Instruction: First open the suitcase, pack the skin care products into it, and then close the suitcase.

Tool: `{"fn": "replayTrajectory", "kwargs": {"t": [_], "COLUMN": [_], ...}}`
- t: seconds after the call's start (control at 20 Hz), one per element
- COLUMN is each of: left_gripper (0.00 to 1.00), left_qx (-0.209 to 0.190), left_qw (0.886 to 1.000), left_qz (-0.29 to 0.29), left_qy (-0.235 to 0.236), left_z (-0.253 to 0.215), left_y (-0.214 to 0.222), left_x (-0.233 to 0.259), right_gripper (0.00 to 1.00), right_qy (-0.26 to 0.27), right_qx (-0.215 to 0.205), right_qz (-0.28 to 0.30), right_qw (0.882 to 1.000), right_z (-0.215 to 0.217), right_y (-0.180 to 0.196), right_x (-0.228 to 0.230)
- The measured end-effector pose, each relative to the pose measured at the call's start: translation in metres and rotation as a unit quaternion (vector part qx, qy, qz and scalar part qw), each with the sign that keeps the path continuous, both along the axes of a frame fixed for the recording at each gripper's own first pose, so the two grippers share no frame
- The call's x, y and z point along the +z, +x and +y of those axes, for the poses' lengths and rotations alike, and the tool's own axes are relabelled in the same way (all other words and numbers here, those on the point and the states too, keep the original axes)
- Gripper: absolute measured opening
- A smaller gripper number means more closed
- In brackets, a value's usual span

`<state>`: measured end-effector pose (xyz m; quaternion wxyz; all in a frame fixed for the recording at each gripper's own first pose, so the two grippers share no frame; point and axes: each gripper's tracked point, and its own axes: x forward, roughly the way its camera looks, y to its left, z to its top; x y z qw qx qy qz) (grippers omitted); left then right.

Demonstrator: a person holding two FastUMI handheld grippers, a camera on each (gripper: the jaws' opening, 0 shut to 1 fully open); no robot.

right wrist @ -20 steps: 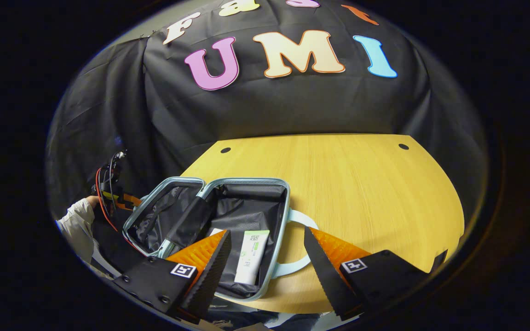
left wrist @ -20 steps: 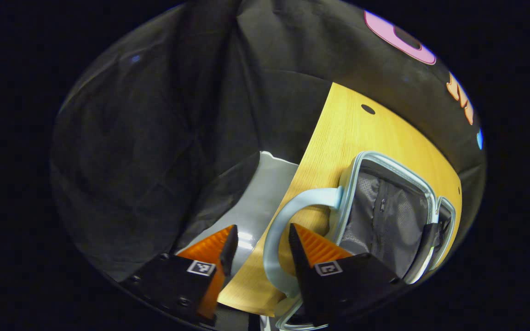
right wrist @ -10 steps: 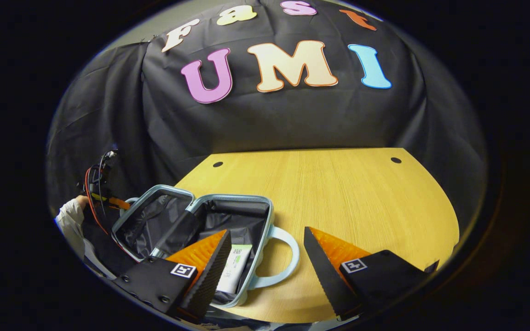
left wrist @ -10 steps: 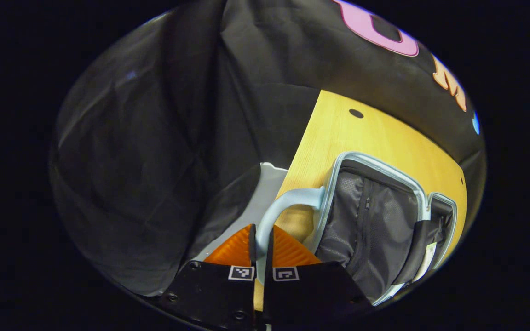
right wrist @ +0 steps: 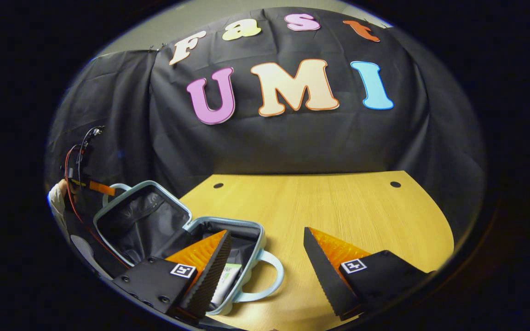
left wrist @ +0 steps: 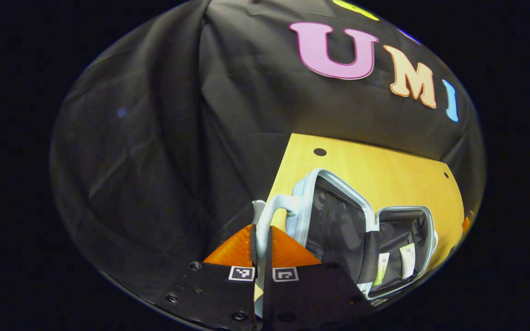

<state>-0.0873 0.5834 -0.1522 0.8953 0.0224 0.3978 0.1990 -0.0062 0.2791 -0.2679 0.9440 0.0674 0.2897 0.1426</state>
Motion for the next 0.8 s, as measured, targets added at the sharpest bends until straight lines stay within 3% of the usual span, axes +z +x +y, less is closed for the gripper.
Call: {"fn": "replayTrajectory", "kwargs": {"t": [0.1, 0.35, 0.8], "left_gripper": [0.0, 0.0, 0.0], "left_qx": [0.009, -0.019, -0.082], "left_qw": [1.0, 0.998, 0.991], "left_qz": [-0.019, -0.059, -0.093], "left_qy": [0.001, -0.013, -0.054], "left_z": [-0.022, -0.095, -0.23], "left_y": [0.005, 0.025, 0.074], "left_x": [0.019, 0.06, 0.065], "right_gripper": [0.98, 1.0, 0.98], "right_qy": [-0.001, 0.002, 0.005], "right_qx": [0.012, 0.011, -0.003], "right_qz": [-0.007, -0.019, -0.038], "right_qw": [1.0, 1.0, 0.999], "right_z": [-0.013, -0.067, -0.134], "right_y": [0.005, 0.008, 0.027], "right_x": [0.005, 0.02, 0.034]}}
